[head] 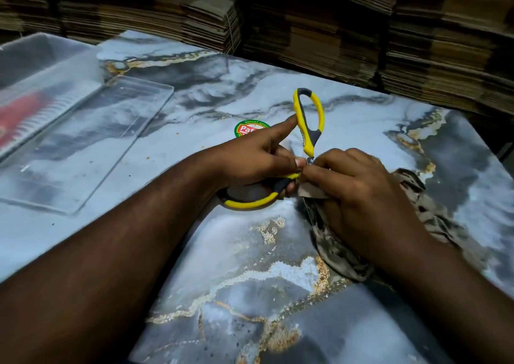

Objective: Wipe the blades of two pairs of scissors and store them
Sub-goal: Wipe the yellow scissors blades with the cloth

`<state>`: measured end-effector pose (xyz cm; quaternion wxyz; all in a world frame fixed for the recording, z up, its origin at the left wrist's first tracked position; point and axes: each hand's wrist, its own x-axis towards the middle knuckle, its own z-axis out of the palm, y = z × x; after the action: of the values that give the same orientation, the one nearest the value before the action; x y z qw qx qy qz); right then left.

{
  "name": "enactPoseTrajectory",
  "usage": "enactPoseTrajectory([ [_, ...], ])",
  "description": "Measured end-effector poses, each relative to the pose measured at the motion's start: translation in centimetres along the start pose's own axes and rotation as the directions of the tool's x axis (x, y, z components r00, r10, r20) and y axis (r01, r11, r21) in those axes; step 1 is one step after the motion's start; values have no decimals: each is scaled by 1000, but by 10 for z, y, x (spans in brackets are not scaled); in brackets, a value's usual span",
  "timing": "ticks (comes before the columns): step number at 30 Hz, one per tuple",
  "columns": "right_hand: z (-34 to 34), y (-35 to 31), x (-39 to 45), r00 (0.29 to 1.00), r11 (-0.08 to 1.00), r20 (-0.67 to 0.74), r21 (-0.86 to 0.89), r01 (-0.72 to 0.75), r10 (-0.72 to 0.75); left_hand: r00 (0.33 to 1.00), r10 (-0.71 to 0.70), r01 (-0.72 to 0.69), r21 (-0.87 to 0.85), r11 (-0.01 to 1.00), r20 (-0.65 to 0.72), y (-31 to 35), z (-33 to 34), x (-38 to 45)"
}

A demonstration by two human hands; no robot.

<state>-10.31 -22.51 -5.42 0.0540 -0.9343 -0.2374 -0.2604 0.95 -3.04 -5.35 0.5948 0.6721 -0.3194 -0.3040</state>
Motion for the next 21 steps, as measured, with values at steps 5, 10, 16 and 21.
enactPoseTrajectory([
  [5, -17, 0, -9, 995, 992, 77, -108, 67, -58, 999, 25, -21, 76, 997, -43, -1, -2, 3],
  [10, -13, -17, 15, 988, 928, 102, -346, 141, -112, 999, 27, -24, 85, 996, -37, -6, -4, 6],
  [16, -23, -27, 14, 961, 920, 247, -333, 206, -125, 998, 62, -58, 103, 993, -32, -5, -3, 5],
  [21, -20, -21, 22, 984, 942, 174, -319, 102, -48, 998, 47, -43, 95, 995, -42, 0, 0, 1],
])
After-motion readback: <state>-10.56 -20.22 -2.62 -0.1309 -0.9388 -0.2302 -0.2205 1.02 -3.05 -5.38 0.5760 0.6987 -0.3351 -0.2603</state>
